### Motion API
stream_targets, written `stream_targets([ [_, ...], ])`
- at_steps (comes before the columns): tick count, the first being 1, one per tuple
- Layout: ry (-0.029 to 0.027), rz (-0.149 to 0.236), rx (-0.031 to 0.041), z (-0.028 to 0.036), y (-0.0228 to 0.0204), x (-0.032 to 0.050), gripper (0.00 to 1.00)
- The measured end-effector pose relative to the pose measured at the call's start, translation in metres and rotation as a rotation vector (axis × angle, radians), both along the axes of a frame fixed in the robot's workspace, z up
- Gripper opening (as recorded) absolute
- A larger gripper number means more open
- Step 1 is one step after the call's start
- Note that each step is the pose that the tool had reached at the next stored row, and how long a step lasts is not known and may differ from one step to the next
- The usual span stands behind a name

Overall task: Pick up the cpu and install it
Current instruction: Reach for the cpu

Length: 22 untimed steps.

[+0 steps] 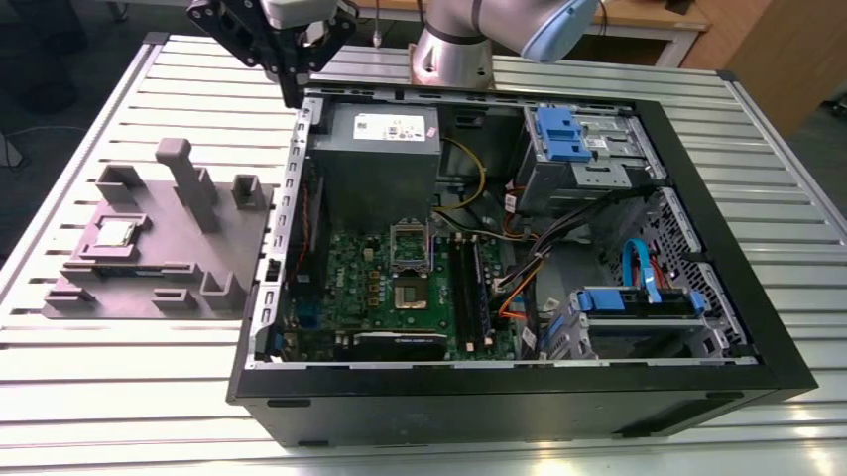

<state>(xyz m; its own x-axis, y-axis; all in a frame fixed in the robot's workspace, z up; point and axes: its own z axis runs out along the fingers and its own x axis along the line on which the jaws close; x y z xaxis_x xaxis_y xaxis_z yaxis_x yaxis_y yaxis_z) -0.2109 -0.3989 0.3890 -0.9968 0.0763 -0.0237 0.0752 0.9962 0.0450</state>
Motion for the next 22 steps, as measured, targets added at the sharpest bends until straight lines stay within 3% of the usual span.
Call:
stream_targets([
  [22, 0.0000, 0.000, 0.0000, -0.0002, 0.0000, -0.0113, 0.10],
])
